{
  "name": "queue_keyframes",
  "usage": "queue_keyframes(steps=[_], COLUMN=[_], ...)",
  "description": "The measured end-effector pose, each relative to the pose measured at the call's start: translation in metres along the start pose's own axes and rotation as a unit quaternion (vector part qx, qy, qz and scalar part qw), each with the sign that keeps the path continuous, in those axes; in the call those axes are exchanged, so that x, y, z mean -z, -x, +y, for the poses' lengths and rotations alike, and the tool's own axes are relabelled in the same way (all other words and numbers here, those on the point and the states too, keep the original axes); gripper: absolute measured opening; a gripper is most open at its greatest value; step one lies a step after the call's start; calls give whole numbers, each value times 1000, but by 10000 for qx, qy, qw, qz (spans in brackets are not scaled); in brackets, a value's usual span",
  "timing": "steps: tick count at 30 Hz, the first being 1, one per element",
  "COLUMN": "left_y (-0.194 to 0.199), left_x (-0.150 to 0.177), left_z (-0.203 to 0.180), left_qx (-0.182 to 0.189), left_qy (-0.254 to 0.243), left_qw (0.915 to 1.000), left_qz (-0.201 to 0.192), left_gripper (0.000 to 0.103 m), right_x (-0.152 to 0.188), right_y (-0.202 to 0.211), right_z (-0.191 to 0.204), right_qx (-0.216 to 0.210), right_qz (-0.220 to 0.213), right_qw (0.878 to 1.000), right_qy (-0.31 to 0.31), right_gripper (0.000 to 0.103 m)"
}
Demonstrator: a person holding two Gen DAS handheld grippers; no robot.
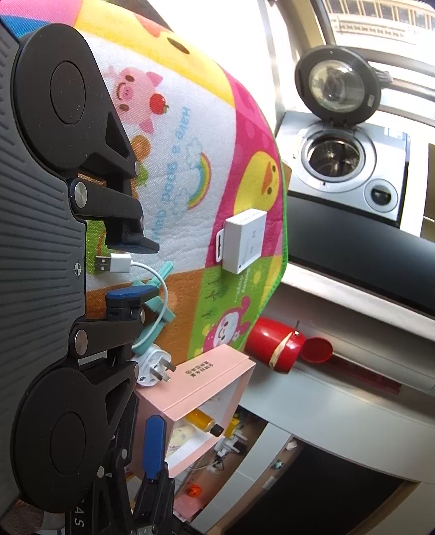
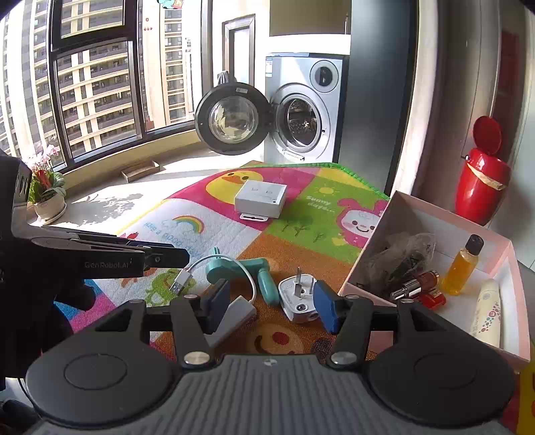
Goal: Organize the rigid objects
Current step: 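Grasp the teal plastic clip with the left tool while the right tool moves toward the white USB adapter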
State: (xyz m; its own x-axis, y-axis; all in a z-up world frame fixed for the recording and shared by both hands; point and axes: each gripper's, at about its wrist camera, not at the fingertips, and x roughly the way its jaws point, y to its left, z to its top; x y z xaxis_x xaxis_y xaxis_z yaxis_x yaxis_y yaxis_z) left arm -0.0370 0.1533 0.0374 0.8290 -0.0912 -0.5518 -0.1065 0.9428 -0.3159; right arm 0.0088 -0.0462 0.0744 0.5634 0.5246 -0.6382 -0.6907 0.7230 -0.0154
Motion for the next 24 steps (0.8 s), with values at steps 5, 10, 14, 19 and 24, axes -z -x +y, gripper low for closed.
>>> queue_keyframes(steps=[5, 10, 14, 19, 24], left_y=[3, 2, -1, -1, -13], left_x=[2, 2, 3, 2, 0], left_z=[10, 14, 11, 4, -2], left_qx=[-92, -120, -58, 2, -51], left_qy=[87, 180, 138, 31, -264], left_qw=[9999, 9998, 9999, 10000, 9994], left_qz=[29, 39, 87, 73, 221], left_gripper=[23, 23, 23, 23, 23], right_x=[4, 13, 19, 38, 42], right_y=[-31, -36, -16, 3, 3], right_z=[12, 7, 8, 9, -5], right_qx=[-111, -175, -342, -459, -246], right_qz=[310, 419, 279, 398, 414], right_qw=[9992, 9983, 9990, 9980, 9988], right_qy=[-213, -358, -96, 151, -106], right_gripper=[55, 32, 17, 2, 4])
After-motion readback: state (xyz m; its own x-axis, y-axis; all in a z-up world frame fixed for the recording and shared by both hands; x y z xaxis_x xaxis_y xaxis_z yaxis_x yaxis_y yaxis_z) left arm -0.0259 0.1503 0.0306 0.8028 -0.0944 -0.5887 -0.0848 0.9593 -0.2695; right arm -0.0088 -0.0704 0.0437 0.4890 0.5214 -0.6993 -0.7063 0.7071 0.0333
